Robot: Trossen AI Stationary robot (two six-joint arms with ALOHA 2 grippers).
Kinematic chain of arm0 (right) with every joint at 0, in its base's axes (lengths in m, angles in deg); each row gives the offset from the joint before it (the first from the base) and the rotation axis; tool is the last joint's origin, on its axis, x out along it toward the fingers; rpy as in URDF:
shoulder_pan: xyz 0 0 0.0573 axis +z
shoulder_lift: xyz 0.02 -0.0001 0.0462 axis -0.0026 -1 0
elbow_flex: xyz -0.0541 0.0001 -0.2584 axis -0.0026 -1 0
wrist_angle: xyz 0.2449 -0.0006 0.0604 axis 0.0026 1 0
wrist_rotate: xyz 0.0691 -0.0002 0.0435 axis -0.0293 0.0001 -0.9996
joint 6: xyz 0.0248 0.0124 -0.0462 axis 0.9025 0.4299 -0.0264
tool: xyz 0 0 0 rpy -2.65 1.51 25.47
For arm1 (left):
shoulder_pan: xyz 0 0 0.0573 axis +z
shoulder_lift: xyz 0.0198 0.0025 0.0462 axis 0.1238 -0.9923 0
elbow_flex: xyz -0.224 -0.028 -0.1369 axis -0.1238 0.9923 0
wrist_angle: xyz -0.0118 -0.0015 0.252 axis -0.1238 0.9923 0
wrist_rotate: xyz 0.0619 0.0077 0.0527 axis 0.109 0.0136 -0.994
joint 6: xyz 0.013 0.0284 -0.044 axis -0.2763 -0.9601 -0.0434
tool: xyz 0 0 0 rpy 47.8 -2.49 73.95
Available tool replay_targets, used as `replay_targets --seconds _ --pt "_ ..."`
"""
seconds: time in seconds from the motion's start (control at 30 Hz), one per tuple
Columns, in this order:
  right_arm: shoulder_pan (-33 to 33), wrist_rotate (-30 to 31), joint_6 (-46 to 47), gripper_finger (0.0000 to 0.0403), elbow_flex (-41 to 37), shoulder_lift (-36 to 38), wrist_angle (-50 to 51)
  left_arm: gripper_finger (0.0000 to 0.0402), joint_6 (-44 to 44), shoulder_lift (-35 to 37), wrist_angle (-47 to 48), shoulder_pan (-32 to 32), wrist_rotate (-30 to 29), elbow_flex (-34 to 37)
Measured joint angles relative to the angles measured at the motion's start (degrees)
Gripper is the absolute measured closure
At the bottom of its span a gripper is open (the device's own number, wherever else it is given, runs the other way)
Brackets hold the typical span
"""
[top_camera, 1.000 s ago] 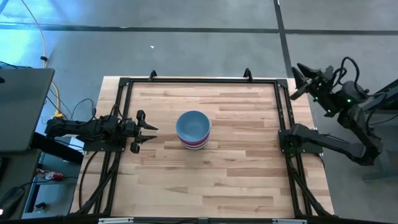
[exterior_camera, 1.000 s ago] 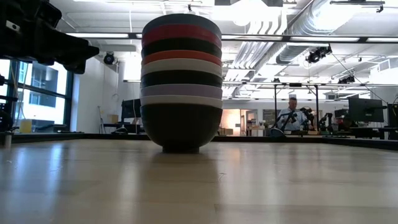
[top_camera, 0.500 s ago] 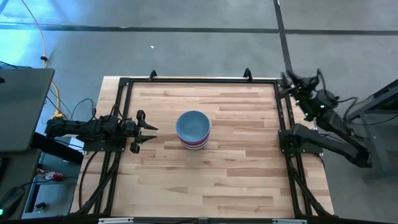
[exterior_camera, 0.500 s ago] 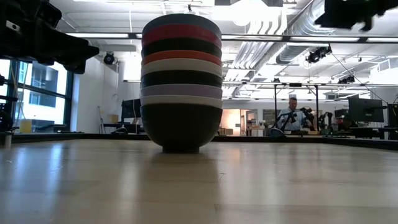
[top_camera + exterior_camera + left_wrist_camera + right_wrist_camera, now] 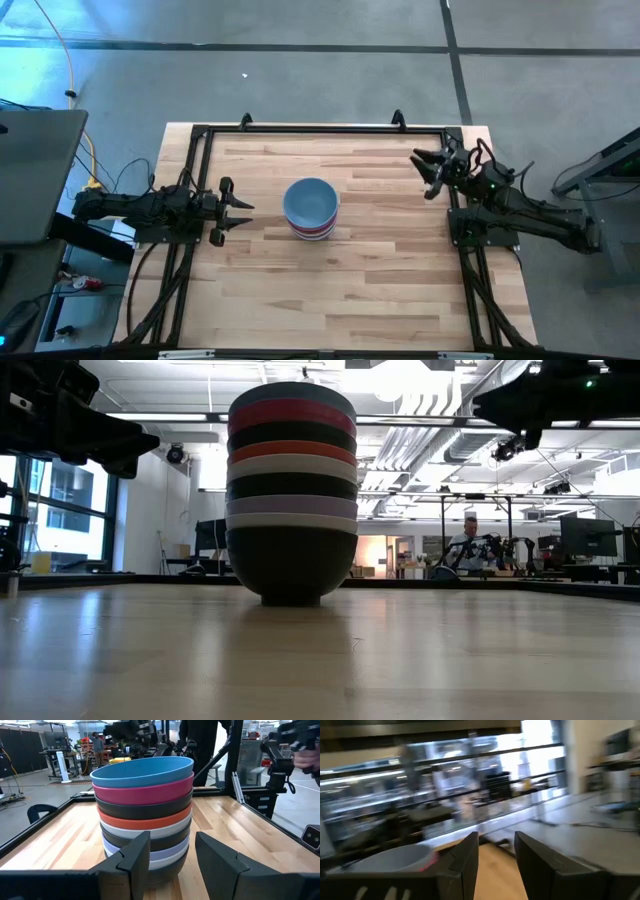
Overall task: Nest bowls inside each other
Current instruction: Return to Home Position
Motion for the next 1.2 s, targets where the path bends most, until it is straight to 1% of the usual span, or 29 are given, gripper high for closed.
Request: replay_targets --seconds 0.2,0.33,0.5,0.57,0.63,0.77,0.83,1.0,1.2 --pt "7.06 -8.31 2.72 0.0284 0.0 -2.34 0.04 0.0254 0.0 0.0 0.02 0.0 0.01 0.0" --pt "11.84 -8.95 2.39 0.0284 0.0 -5.89 0.21 0.0254 0.0 0.0 0.0 0.0 0.0 0.0" --pt "16.12 -10.49 -5.12 0.0284 0.0 -10.67 0.39 0.0254 0.0 0.0 0.01 0.0 0.01 0.0" --pt "17.29 -9.86 -9.14 0.0284 0.0 -11.95 0.53 0.0254 0.0 0.0 0.0 0.0 0.01 0.0" --pt "17.76 -7.1 -11.63 0.0284 0.0 -12.36 0.37 0.0254 0.0 0.0 0.0 0.01 0.01 0.0" --pt "17.72 -0.04 -13.52 0.0284 0.0 -11.29 2.18 0.0254 0.0 0.0 0.0 0.02 0.0 0.0" --pt "17.68 1.74 -14.33 0.0284 0.0 -10.0 3.31 0.0254 0.0 0.0 0.0 0.0 0.01 0.0" --pt "17.72 2.23 -15.16 0.0284 0.02 -5.16 6.2 0.0254 0.0 0.0 0.0 0.02 0.01 0.0" --pt "17.74 0.03 -15.5 0.0284 -0.25 -0.82 8.2 0.0254 0.0 0.0 0.0 0.0 0.01 0.0"
